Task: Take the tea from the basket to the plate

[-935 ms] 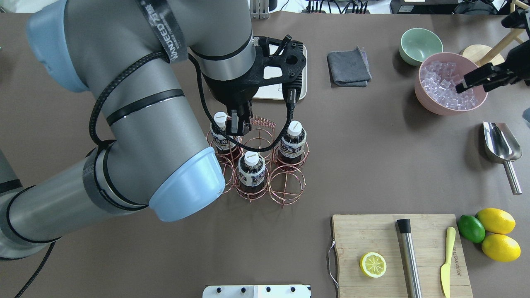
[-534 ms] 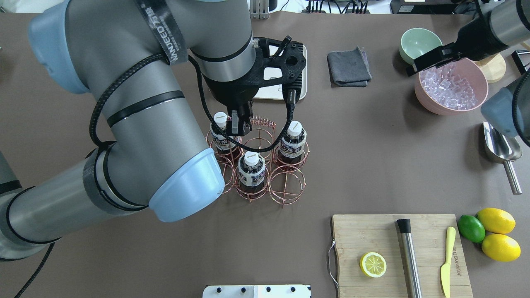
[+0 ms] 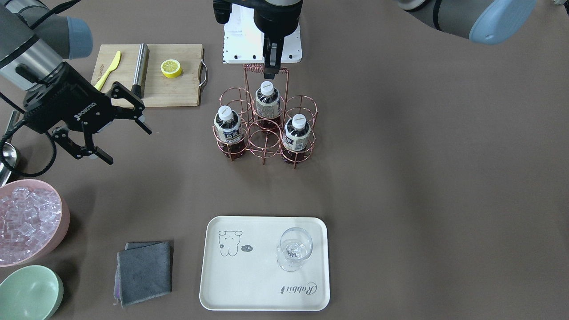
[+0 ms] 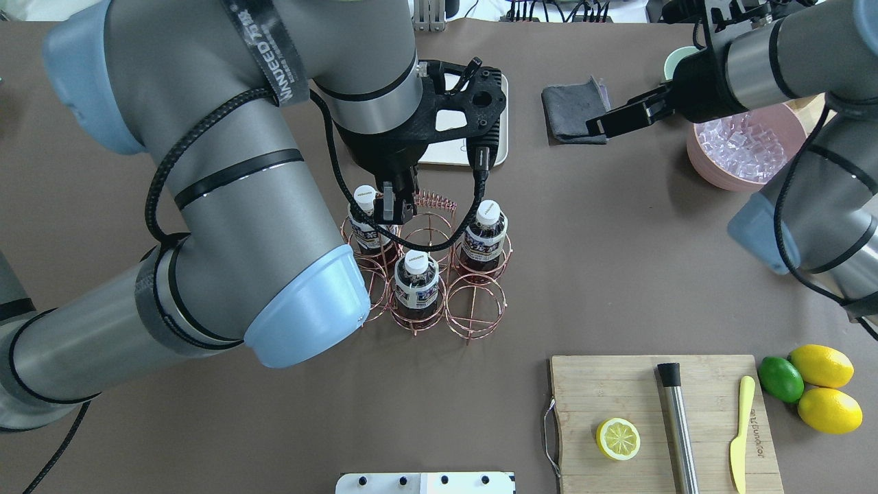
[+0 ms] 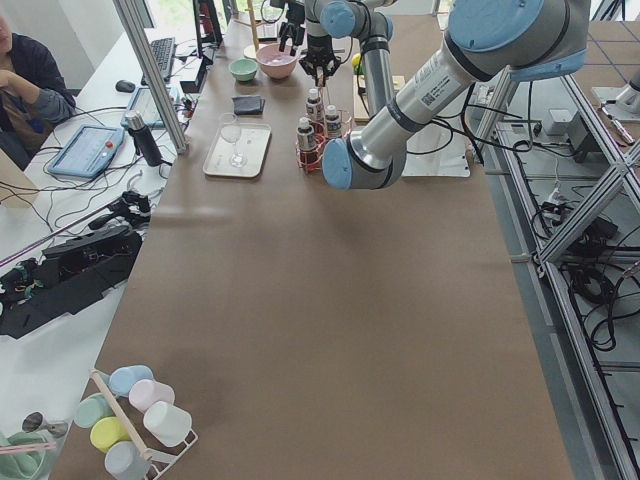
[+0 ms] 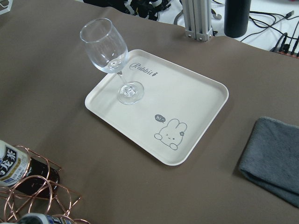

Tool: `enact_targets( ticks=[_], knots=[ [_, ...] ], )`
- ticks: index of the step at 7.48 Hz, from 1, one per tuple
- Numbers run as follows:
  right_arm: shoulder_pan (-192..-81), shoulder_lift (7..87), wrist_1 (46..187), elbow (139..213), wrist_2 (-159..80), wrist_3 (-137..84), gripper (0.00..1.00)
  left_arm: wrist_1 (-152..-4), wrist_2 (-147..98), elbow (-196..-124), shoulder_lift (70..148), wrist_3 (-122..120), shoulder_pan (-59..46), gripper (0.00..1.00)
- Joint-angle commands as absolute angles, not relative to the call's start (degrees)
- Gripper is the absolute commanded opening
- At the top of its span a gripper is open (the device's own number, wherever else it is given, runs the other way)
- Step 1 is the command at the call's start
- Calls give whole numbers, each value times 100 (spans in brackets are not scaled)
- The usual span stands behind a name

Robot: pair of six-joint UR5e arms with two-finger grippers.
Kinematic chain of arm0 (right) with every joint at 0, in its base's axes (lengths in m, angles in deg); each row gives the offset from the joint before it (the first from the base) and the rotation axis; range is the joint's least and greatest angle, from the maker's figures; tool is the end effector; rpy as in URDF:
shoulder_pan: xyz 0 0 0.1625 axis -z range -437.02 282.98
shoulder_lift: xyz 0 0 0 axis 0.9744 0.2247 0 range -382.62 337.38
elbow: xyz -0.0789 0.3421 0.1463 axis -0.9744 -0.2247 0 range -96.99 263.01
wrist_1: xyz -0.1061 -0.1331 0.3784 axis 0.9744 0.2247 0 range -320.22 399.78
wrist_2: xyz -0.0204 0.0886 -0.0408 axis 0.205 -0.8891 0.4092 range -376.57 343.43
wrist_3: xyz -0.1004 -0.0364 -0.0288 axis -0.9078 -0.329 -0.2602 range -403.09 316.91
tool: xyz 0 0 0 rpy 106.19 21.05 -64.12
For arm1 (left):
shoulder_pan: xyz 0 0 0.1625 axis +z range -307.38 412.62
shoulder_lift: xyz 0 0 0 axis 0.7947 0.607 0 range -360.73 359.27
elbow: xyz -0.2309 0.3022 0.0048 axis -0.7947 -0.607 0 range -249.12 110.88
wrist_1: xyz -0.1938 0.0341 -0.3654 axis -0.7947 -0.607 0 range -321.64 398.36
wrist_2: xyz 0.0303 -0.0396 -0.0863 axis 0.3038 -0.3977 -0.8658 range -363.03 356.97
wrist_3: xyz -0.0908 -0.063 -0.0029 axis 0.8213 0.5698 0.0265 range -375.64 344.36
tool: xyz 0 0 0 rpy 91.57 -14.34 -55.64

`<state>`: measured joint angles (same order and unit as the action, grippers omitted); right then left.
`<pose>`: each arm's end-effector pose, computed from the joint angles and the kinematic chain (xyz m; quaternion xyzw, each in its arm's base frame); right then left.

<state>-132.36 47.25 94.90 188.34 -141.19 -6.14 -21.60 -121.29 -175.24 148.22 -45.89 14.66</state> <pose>-0.2663 -0.5091 0.2284 0.3038 -0.5190 -0.1558 0.7837 0.3967 -0.4123 -0.0227 0.3221 0.2916 0.6597 0.6132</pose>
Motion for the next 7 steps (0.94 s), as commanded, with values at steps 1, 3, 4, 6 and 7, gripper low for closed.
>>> enact_targets(
  ticks=[1, 3, 4, 6, 7],
  knots=[
    [-12215, 4541, 9401, 19136, -12842, -190, 100, -2158, -12124, -17555, 14825, -4536, 1448, 0],
    [-11860, 4505, 9907, 19557, -12504, -108, 100, -2158, -12124, -17555, 14833, -4526, 1439, 0],
    [-11702, 4514, 10242, 19838, -12337, -99, 100, -2158, -12124, -17555, 14833, -4526, 1439, 0],
    [-11211, 4523, 10578, 20043, -11794, -108, 100, -2158, -12037, -17564, 14833, -4535, 1439, 0],
    [-10974, 4523, 10605, 20000, -11582, -134, 100, -2158, -12019, -17564, 14833, -4526, 1439, 0]
  ],
)
